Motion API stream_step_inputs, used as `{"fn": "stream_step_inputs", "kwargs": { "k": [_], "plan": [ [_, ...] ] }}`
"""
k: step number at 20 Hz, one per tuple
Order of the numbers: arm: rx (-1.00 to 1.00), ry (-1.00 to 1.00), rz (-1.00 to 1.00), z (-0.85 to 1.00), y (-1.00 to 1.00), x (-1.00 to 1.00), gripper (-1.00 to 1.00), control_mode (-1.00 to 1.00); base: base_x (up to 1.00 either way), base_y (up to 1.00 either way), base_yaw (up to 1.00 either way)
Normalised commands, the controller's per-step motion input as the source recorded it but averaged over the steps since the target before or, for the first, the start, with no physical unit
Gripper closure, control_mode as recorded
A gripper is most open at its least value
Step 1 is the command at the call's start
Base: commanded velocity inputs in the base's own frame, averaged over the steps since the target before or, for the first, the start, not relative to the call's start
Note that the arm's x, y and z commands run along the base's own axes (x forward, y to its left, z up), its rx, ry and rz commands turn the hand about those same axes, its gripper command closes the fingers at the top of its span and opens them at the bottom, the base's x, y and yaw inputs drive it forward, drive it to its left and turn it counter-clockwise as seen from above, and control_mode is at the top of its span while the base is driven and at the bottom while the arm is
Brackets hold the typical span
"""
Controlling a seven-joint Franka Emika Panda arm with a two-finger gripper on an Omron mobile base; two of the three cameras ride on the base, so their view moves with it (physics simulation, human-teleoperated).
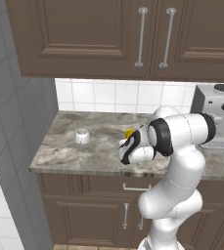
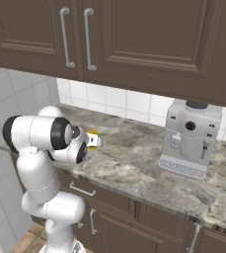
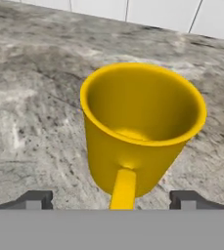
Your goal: Clear the mugs and bowl far away from the sink.
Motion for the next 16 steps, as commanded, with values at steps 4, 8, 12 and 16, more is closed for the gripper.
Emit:
{"fn": "stream_step_inputs", "kwargs": {
  "k": [4,8,12,16],
  "plan": [
    [0.05,0.0,0.0,0.36,-0.07,-0.24,-1.0,-1.0,0.0,0.0,0.0],
    [0.12,0.0,0.0,0.54,-0.15,-0.52,-1.0,-1.0,0.0,0.0,0.0],
    [0.14,0.02,0.0,0.65,-0.16,-0.41,-1.0,-1.0,0.0,0.0,0.0],
    [0.12,0.02,-0.03,0.68,-0.24,-0.49,-1.0,-1.0,0.0,0.0,0.0]
  ]
}}
